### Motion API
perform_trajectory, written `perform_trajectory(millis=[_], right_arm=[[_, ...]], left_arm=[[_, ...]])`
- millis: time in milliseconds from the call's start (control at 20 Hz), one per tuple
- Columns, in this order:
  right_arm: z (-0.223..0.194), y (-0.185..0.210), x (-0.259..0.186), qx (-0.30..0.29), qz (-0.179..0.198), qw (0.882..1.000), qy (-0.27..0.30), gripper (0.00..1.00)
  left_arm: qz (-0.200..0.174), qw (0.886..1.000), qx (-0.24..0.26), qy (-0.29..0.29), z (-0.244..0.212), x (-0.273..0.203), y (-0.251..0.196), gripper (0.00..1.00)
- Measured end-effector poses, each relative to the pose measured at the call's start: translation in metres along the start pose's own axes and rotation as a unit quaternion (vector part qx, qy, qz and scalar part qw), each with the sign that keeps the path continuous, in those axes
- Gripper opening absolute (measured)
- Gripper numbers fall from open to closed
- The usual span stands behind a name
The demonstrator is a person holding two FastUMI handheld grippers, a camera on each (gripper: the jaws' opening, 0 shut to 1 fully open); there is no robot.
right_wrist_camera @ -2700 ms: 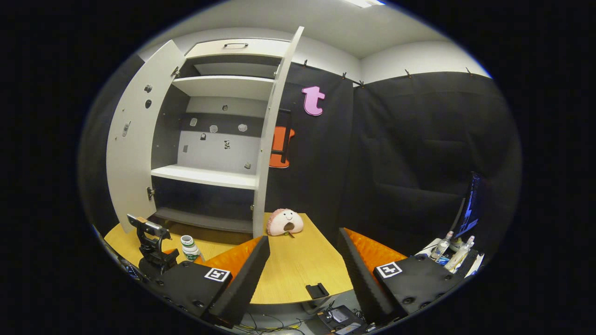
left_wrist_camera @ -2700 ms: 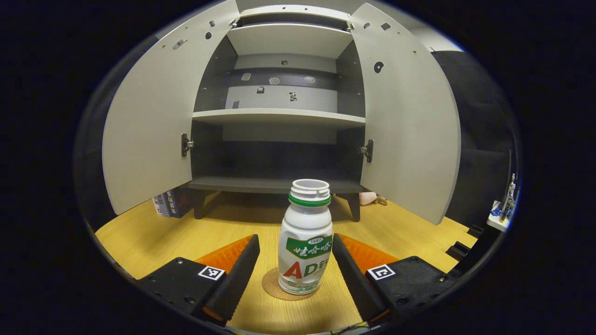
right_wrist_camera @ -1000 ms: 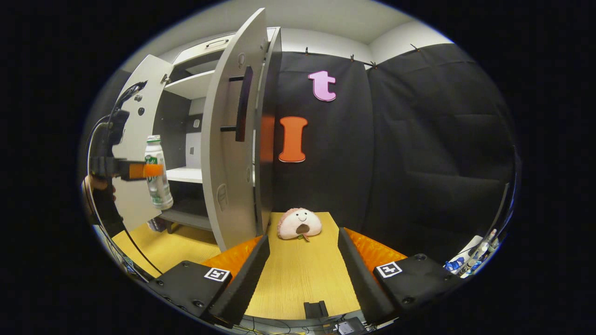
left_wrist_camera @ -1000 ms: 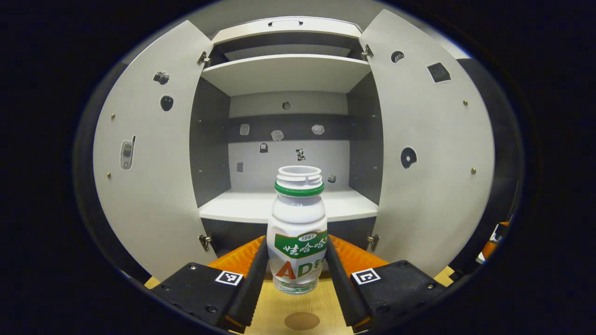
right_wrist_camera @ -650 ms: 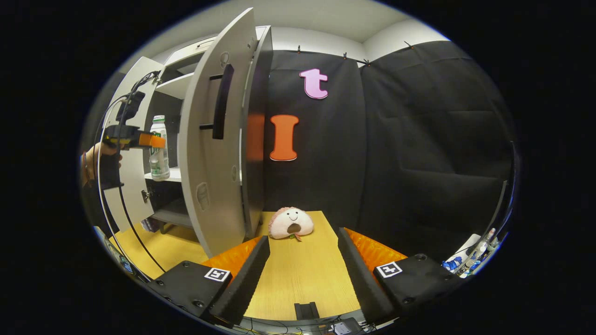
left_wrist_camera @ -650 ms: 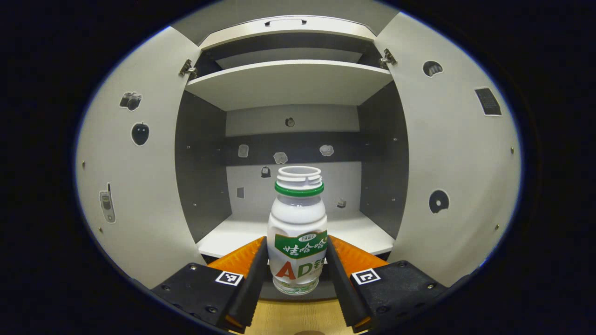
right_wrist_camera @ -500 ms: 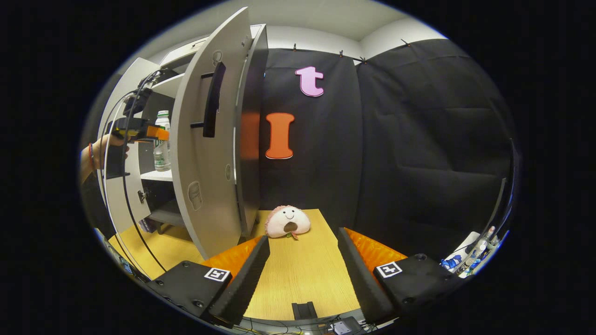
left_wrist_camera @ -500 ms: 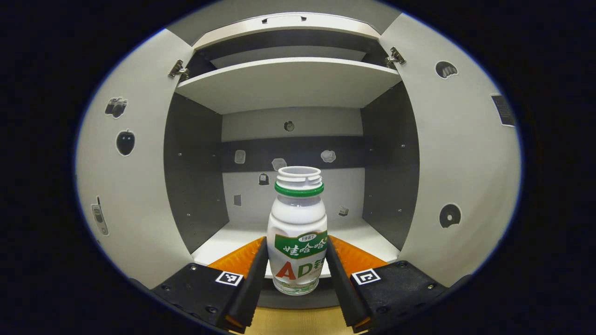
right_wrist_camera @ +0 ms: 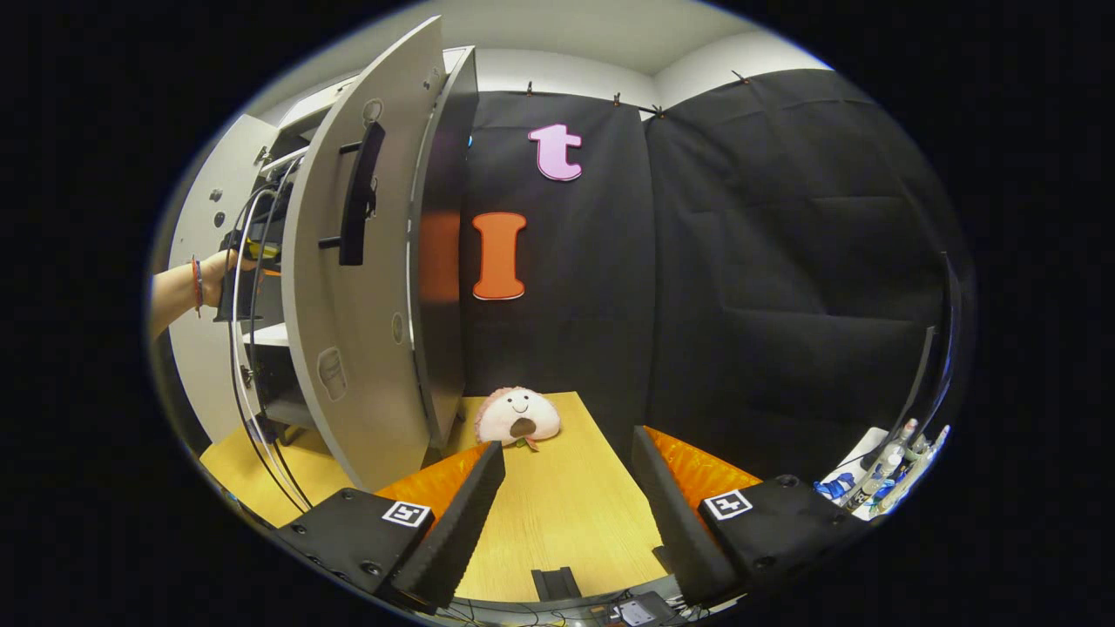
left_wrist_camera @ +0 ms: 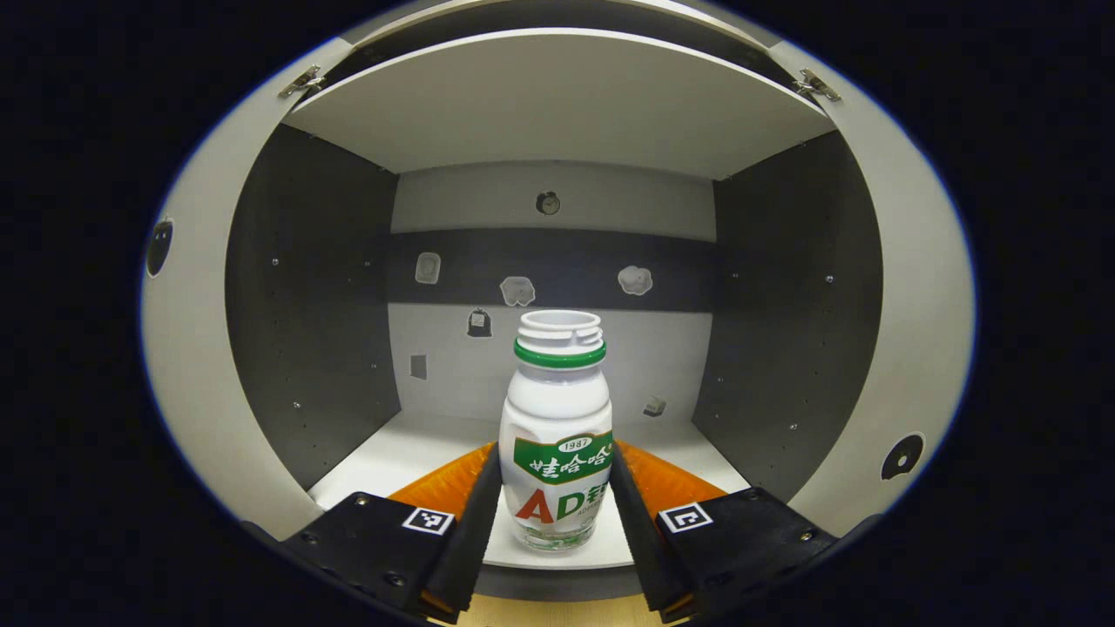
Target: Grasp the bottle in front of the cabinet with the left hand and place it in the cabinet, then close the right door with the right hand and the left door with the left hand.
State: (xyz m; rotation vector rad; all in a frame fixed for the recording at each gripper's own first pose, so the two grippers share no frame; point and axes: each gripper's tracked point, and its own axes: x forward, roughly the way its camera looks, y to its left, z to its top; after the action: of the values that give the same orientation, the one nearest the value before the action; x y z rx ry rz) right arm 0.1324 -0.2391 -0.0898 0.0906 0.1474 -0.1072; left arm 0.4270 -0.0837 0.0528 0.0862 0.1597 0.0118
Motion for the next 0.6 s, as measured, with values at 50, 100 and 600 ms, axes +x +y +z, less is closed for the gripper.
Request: perform_trajectory(millis=[50, 100, 600], right_arm=[[0.000, -0.002, -0.001, 0.000, -0.003, 1.000, -0.001, 0.98], [0.001, -0.003, -0.001, -0.001, -0.005, 1.000, -0.001, 0.98], [-0.002, -0.005, -0.012, 0.002, -0.010, 1.000, 0.007, 0.98]], left_arm=[[-0.002, 1.000, -0.009, 0.010, -0.007, 0.002, 0.000, 0.71], [-0.003, 1.000, -0.017, 0.021, -0.013, 0.002, 0.000, 0.72], [0.025, 1.000, 0.013, 0.013, -0.001, -0.015, 0.010, 0.95]])
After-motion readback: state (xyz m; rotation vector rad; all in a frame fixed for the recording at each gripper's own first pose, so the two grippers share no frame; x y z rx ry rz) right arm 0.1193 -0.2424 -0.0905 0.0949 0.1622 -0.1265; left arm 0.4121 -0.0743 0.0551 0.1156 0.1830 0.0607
